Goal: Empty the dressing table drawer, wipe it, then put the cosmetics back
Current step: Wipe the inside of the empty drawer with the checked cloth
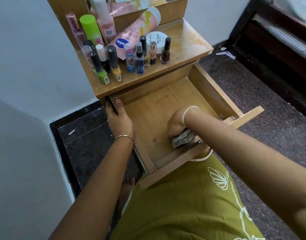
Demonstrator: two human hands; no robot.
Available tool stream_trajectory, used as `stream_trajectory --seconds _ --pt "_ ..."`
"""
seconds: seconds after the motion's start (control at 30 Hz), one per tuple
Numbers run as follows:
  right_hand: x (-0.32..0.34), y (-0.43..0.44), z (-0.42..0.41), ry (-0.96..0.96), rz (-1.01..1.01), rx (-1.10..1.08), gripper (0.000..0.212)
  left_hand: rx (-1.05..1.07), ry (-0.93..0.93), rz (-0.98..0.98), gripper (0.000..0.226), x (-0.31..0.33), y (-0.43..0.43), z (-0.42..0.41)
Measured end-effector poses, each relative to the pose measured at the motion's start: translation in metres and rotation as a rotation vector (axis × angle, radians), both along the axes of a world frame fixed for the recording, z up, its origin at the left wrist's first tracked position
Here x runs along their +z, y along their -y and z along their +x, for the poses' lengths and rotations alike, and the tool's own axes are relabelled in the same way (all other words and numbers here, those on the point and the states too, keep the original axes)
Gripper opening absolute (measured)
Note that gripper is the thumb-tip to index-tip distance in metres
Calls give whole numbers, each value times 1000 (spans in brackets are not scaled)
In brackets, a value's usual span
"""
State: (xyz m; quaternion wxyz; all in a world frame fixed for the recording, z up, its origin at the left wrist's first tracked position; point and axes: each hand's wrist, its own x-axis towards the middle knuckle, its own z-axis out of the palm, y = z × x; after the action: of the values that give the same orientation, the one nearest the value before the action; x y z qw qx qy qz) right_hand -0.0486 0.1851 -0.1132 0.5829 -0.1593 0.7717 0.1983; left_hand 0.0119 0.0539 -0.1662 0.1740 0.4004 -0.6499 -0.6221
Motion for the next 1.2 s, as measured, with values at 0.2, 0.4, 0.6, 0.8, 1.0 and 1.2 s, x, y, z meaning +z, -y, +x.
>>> stream_trajectory --seconds 0.2,0.4,0.6,0.8,1.0,1.2 --pt "-3 33 28 67 -215 107 37 0 2 -5 47 -2 0 0" --pt "10 33 36 122 -385 194 17 -5 -2 -2 46 1 -1 -1" --pt "22 24 26 102 -512 45 20 -10 -5 -6 44 1 -1 -2" --pt "21 50 2 -223 -762 -90 18 -34 -10 -34 48 -3 2 -1" --pt "-2 65 -2 -558 -760 102 35 -41 -4 -46 48 -3 3 -1" --pt "-8 19 -18 -685 -608 164 51 -32 -14 -28 44 -3 3 -1"
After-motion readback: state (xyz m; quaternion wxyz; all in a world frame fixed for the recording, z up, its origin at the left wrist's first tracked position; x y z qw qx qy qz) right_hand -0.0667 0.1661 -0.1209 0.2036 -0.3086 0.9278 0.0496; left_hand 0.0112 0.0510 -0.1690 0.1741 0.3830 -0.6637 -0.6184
